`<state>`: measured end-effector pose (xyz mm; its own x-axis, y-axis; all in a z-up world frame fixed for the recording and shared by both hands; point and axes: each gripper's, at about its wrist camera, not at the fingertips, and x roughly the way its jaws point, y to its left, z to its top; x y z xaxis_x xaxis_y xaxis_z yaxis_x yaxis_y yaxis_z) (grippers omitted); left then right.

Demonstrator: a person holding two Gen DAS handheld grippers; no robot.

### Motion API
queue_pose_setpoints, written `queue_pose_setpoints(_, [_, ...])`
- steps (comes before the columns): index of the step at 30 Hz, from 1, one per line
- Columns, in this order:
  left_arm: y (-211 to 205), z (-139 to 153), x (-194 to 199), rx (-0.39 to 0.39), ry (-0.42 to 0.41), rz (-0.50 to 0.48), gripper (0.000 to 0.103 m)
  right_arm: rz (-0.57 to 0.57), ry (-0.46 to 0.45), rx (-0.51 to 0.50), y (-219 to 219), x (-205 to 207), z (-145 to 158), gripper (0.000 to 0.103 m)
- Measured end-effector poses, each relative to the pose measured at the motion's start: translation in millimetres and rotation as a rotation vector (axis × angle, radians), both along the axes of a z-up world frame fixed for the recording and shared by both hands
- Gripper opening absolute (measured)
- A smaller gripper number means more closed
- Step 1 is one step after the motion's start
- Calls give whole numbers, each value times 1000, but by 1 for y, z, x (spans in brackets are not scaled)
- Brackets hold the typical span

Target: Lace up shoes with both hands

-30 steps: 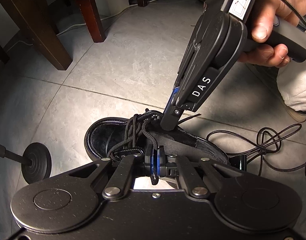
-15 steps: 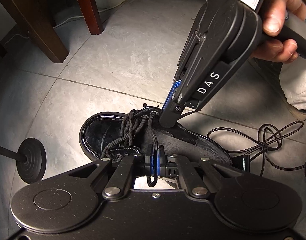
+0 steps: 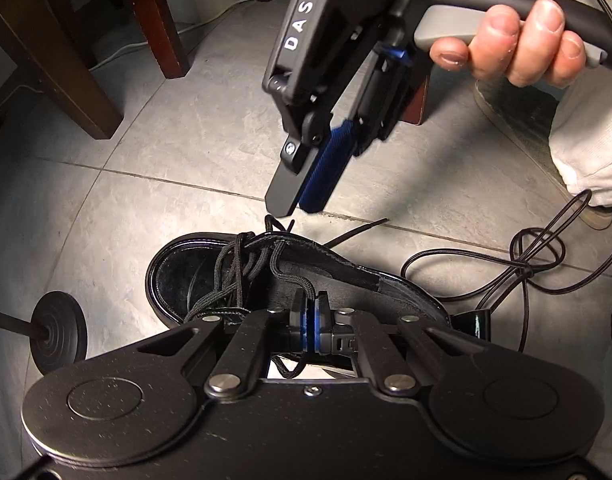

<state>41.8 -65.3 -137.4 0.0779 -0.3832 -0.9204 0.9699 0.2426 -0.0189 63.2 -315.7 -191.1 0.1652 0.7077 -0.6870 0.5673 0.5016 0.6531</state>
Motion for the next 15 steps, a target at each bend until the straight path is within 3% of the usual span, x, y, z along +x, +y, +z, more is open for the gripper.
queue_pose_setpoints(2, [0,0,-1,0,-1,-2,3,-91,81,59,-2,-6,-15,24])
queue_pose_setpoints(10, [-1,1,-2,-3,-7,-7,3,-176,168,119,-1,-13,-27,21])
queue_pose_setpoints(12, [-1,1,-3,-4,-9,-8,3,-168,124,88,1,-11,-22,7])
queue_pose_setpoints(15, [-1,1,-2,-3,-8,-5,4,-155,60,59,5,-8,-14,3])
